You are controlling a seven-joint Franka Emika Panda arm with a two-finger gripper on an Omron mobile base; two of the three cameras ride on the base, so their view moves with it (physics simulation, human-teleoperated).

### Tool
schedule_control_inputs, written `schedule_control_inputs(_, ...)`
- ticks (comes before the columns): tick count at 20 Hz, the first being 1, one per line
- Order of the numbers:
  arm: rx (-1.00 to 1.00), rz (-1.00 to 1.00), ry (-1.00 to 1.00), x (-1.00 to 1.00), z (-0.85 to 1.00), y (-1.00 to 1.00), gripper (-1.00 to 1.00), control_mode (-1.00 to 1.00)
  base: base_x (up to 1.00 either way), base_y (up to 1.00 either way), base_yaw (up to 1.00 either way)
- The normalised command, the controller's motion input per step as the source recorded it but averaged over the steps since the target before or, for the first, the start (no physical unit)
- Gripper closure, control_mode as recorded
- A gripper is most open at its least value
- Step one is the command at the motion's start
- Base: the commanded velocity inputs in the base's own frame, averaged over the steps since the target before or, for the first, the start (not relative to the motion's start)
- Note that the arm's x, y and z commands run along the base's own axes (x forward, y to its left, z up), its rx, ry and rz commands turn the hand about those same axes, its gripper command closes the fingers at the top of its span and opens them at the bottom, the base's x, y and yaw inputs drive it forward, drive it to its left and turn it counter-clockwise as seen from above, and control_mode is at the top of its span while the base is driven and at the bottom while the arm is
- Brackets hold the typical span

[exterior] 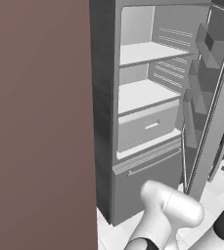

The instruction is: Place one of the steaks on the plate and the other in the bowl. Then place the bowl in the fridge.

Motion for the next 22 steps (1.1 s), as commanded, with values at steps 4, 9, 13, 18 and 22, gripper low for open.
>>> schedule_control_inputs(4, -0.45, 0.0, 0.12, -0.2, 0.07, 0.42, -1.0, -1.0, 0.0, 0.0, 0.0)
schedule_control_inputs(9, -0.5, 0.03, 0.29, 0.15, 0.02, 0.54, -1.0, -1.0, 0.0, 0.0, 0.0)
schedule_control_inputs(13, -0.44, 0.02, 0.42, 0.48, 0.0, 0.5, -1.0, -1.0, 0.0, 0.0, 0.0)
schedule_control_inputs(18, -0.23, -0.05, 0.37, 0.85, 0.0, 0.06, -1.0, -1.0, 0.0, 0.0, 0.0)
schedule_control_inputs(22, -0.05, -0.24, -0.01, 0.84, -0.22, -0.17, -1.0, -1.0, 0.0, 0.0, 0.0)
